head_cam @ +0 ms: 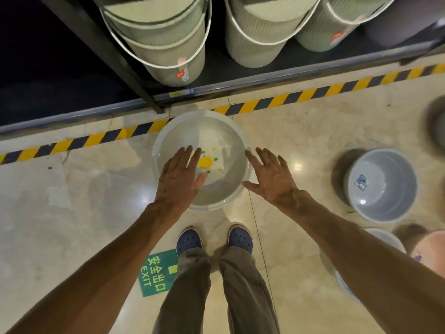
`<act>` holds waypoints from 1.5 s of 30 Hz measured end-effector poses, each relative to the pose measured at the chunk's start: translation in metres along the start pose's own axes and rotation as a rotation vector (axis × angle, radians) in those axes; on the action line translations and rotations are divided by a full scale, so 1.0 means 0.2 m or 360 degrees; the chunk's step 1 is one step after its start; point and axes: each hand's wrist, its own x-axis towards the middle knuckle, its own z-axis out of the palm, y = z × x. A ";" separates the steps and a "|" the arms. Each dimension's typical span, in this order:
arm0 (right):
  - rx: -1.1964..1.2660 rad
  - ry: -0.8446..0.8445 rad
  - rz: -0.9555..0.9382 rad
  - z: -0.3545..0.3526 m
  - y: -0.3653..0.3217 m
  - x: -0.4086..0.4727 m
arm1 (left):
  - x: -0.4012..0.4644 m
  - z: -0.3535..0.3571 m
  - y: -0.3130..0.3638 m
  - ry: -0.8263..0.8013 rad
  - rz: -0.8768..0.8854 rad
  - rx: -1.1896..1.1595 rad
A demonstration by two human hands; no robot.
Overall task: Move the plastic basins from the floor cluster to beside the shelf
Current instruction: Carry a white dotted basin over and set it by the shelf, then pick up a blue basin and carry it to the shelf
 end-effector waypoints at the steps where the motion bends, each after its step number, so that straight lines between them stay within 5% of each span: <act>1: -0.0020 0.0020 -0.0013 -0.04 0.01 -0.05 | -0.02 -0.05 0.05 0.0012 0.0035 0.0009; 12: -0.0016 0.0156 0.0110 -0.51 0.17 -0.75 | -0.22 -0.53 0.57 0.0070 0.0413 0.0247; 21: 0.0059 0.0200 0.0390 -0.76 0.15 -1.43 | -0.45 -0.95 0.96 -0.0157 0.0682 0.0428; 28: 0.0198 0.0364 0.0691 -0.96 0.06 -2.08 | -0.76 -1.36 1.34 -0.0054 0.1016 0.0418; 45: 0.0612 0.0724 0.1309 -0.75 0.27 -3.16 | -1.25 -1.50 2.28 -0.0324 0.1644 0.0697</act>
